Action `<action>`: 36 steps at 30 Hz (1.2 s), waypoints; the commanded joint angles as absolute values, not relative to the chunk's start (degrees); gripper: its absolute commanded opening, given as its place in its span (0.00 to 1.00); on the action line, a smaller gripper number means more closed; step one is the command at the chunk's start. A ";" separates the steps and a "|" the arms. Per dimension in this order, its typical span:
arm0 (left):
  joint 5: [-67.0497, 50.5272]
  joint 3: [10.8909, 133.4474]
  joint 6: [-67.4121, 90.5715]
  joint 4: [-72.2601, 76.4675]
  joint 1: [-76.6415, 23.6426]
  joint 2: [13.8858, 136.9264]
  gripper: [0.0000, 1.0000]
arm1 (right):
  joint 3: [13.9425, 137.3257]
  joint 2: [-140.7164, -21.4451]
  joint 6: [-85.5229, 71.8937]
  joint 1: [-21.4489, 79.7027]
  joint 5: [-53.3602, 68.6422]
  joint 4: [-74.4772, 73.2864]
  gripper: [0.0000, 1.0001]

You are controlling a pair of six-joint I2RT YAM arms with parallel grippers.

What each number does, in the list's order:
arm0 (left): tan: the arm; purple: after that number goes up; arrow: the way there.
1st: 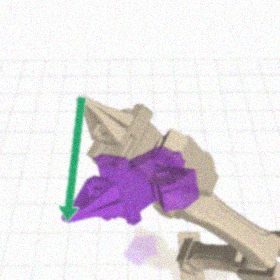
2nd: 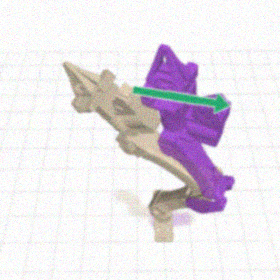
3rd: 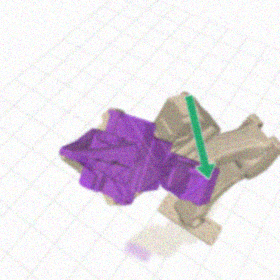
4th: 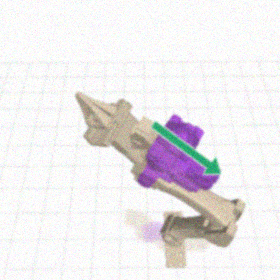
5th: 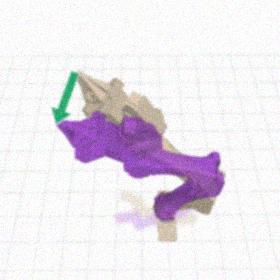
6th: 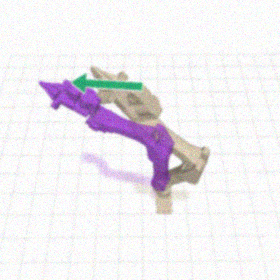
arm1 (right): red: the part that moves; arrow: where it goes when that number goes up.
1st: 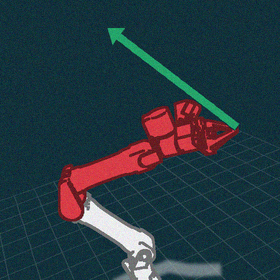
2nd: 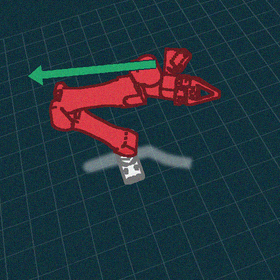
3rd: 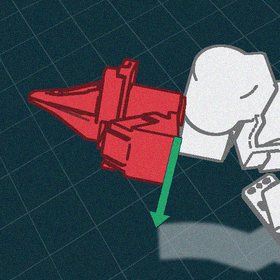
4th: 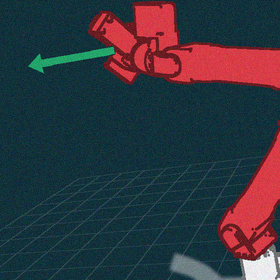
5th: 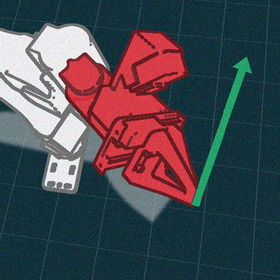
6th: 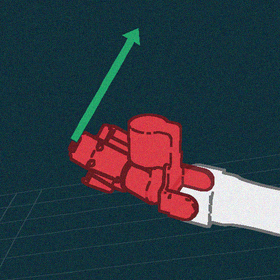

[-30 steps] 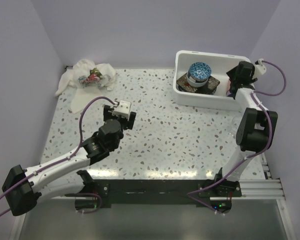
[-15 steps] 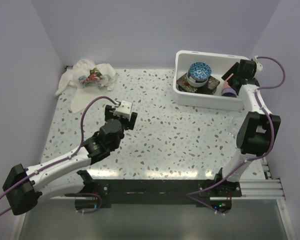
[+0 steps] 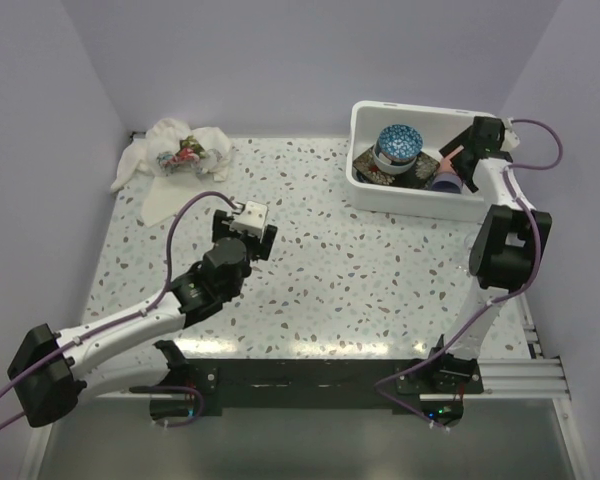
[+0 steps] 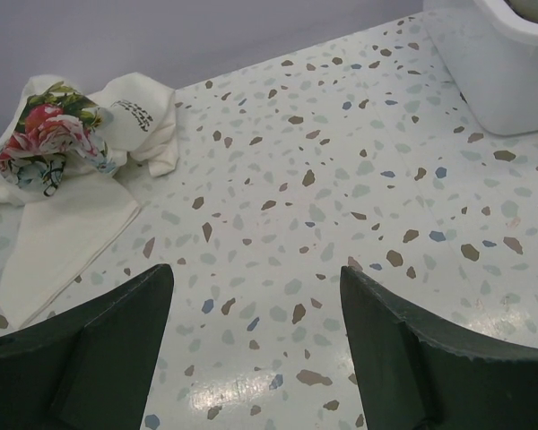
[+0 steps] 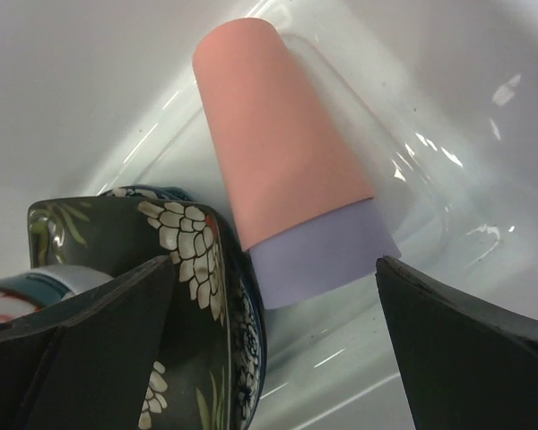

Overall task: Place the mixed dishes into the plastic bin
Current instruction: Pick up the cup from the plastic bin.

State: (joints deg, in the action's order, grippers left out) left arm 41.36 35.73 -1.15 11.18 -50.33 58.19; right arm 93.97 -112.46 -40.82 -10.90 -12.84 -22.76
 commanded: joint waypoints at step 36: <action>41.66 34.80 -1.93 15.91 -50.54 61.44 0.79 | 81.39 -112.94 -56.69 -11.78 -11.16 16.08 0.98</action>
